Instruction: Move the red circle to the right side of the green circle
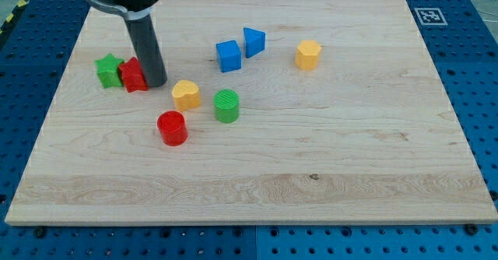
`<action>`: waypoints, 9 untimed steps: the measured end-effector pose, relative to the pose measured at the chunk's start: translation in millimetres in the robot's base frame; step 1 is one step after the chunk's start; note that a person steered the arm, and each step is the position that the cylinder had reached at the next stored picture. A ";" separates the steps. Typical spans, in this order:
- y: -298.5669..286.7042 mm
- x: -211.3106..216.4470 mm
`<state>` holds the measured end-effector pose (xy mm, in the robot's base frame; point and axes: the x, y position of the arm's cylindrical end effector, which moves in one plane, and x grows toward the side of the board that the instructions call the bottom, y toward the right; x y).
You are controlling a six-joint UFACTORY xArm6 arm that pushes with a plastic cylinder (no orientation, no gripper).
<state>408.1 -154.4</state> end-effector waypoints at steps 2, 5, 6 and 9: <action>11.2 4.2; 11.3 67.9; 11.4 92.5; 35.9 118.2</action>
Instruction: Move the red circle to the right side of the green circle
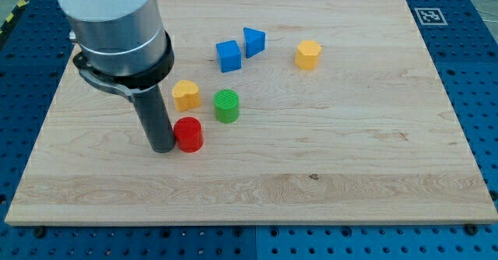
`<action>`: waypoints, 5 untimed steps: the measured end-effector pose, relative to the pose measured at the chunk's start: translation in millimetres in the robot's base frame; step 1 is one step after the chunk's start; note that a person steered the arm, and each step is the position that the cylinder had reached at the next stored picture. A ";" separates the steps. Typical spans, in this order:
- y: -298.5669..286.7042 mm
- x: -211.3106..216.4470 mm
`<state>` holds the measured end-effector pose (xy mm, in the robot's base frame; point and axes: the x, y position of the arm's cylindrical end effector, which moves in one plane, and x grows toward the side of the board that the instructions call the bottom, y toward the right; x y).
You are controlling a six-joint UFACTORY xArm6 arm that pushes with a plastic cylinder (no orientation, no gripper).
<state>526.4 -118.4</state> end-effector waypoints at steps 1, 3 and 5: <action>17.3 0.1; 43.7 0.4; 63.4 -17.4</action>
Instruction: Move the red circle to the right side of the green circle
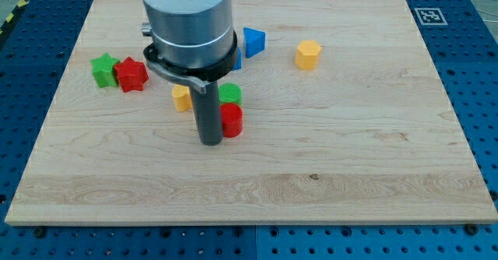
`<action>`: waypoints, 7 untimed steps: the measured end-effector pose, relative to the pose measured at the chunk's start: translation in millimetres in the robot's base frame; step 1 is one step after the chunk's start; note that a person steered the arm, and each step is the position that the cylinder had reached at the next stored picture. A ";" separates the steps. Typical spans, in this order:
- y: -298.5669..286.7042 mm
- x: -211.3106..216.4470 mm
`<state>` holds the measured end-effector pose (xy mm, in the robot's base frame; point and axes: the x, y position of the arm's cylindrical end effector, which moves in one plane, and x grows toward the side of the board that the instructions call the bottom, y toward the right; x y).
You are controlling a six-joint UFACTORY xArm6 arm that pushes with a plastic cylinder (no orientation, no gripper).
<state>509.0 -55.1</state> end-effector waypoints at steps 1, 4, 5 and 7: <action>7.9 -14.4; 52.8 3.3; 62.9 3.3; 55.0 -14.9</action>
